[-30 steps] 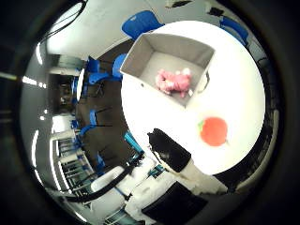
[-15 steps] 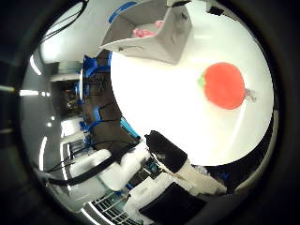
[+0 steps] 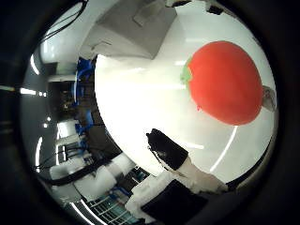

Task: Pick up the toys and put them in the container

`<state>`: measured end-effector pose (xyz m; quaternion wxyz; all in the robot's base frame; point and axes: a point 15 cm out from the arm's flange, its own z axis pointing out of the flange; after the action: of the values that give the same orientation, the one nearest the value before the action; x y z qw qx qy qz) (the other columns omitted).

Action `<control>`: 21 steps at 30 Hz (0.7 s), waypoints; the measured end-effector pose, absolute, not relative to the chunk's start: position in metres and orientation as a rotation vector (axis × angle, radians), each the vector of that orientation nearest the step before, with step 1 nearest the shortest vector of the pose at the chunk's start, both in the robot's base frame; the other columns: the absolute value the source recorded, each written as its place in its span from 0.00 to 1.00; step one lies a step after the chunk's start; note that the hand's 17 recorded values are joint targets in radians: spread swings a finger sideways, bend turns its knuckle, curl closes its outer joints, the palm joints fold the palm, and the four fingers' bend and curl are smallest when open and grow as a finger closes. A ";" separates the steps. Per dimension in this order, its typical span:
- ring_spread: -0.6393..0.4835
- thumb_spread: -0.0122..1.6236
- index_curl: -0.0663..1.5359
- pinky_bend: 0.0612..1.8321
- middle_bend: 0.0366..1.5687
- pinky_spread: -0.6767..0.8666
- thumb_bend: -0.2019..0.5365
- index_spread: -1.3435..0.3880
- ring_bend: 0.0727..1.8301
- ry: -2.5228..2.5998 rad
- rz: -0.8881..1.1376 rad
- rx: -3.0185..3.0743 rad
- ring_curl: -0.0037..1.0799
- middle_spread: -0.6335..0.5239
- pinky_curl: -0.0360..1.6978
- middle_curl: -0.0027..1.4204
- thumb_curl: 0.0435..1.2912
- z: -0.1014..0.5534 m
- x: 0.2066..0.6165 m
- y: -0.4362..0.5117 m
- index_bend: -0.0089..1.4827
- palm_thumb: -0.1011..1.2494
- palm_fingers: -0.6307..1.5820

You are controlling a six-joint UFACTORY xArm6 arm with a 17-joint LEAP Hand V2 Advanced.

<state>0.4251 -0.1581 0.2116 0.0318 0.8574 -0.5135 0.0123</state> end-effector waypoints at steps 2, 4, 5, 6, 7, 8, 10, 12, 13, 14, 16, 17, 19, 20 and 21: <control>0.69 0.71 0.21 0.31 0.15 0.75 0.25 0.54 0.23 -1.584 0.032 2.640 0.19 0.51 0.16 0.23 0.20 0.205 0.427 -0.159 0.11 0.45 0.37; 0.69 0.71 0.21 0.31 0.15 0.75 0.25 0.54 0.22 -1.588 0.017 2.640 0.19 0.51 0.16 0.23 0.20 0.198 0.428 -0.159 0.11 0.45 0.38; 0.69 0.71 0.21 0.31 0.15 0.76 0.25 0.54 0.22 -1.588 0.008 2.639 0.19 0.51 0.16 0.23 0.20 0.194 0.428 -0.159 0.11 0.46 0.38; 0.69 0.71 0.21 0.31 0.15 0.76 0.25 0.54 0.22 -1.587 0.000 2.639 0.19 0.51 0.16 0.23 0.20 0.191 0.428 -0.159 0.11 0.46 0.38; 0.69 0.71 0.21 0.31 0.15 0.76 0.24 0.54 0.22 -1.586 -0.006 2.638 0.19 0.51 0.16 0.24 0.20 0.189 0.428 -0.159 0.11 0.45 0.38; 0.69 0.71 0.21 0.31 0.15 0.76 0.24 0.55 0.22 -1.584 -0.009 2.637 0.19 0.51 0.16 0.24 0.20 0.188 0.428 -0.158 0.11 0.45 0.38; 0.68 0.70 0.21 0.31 0.16 0.76 0.25 0.55 0.24 -1.577 -0.016 2.634 0.20 0.50 0.16 0.24 0.20 0.185 0.427 -0.159 0.10 0.45 0.40; 0.66 0.70 0.20 0.32 0.18 0.76 0.25 0.55 0.25 -1.573 -0.017 2.635 0.20 0.50 0.16 0.24 0.20 0.185 0.427 -0.158 0.10 0.46 0.40; 0.66 0.70 0.20 0.32 0.19 0.76 0.25 0.55 0.26 -1.573 -0.017 2.635 0.20 0.49 0.15 0.24 0.20 0.185 0.427 -0.158 0.11 0.46 0.41; 0.65 0.70 0.20 0.32 0.19 0.75 0.25 0.55 0.26 -1.574 -0.019 2.635 0.20 0.49 0.15 0.25 0.20 0.185 0.427 -0.158 0.11 0.46 0.41; 0.64 0.70 0.20 0.32 0.20 0.75 0.25 0.54 0.28 -1.574 -0.020 2.634 0.20 0.47 0.15 0.25 0.20 0.184 0.426 -0.159 0.11 0.47 0.43; 0.61 0.70 0.20 0.32 0.21 0.74 0.25 0.54 0.31 -1.573 -0.024 2.634 0.21 0.46 0.15 0.25 0.20 0.184 0.426 -0.159 0.11 0.47 0.45; 0.60 0.70 0.20 0.32 0.22 0.74 0.25 0.54 0.31 -1.571 -0.028 2.633 0.21 0.46 0.15 0.25 0.20 0.183 0.425 -0.159 0.11 0.47 0.45; 0.57 0.70 0.20 0.33 0.22 0.73 0.25 0.54 0.34 -1.571 -0.030 2.633 0.22 0.45 0.14 0.25 0.21 0.182 0.425 -0.159 0.11 0.48 0.47; 0.53 0.69 0.20 0.35 0.23 0.70 0.25 0.54 0.38 -1.571 -0.037 2.632 0.23 0.43 0.14 0.25 0.21 0.181 0.425 -0.159 0.11 0.49 0.49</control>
<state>0.4245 -0.1586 0.1812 0.0379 0.8579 -0.5122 -0.0120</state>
